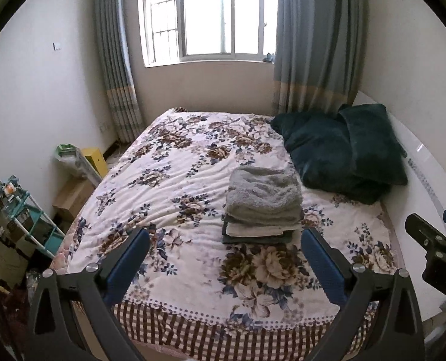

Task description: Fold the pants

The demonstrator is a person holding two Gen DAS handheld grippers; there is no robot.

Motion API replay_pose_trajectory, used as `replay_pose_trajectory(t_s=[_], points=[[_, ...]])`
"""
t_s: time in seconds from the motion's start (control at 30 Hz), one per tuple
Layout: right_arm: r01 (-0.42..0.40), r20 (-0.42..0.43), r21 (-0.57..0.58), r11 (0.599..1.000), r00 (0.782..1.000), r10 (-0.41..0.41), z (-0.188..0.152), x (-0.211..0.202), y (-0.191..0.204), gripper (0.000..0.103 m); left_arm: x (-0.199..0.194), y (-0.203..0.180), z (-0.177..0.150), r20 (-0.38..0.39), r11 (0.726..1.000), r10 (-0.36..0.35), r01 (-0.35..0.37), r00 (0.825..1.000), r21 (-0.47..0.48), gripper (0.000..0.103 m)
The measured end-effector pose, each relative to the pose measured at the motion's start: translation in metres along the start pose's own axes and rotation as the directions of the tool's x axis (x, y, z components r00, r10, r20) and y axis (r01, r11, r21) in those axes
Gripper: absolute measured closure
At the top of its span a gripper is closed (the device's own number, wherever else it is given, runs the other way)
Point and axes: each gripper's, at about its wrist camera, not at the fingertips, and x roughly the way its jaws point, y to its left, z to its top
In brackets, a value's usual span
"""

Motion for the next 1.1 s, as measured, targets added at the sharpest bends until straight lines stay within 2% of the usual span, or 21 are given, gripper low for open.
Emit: replay_pose_trajectory(t_s=[0.23, 0.43, 1.1], points=[[0.034, -0.017, 0.0, 0.999, 0.999, -0.034, 0.015, 0.047, -0.006, 0.005, 0.034, -0.011, 0.012, -0.038, 1.0, 0.019, -0.019, 0.999, 0.017, 0.0], [0.039, -0.042, -0.004, 0.999, 0.998, -0.04, 0.017, 0.078, -0.004, 0.005, 0.048, -0.014, 0.02, -0.046, 1.0, 0.017, -0.016, 0.999, 0.011, 0.0], [0.021, -0.052, -0.007, 1.0, 0.998, -0.021, 0.015, 0.098, 0.001, 0.003, 0.06, -0.015, 0.027, -0.055, 0.999, 0.04, -0.04, 0.998, 0.009, 0.0]])
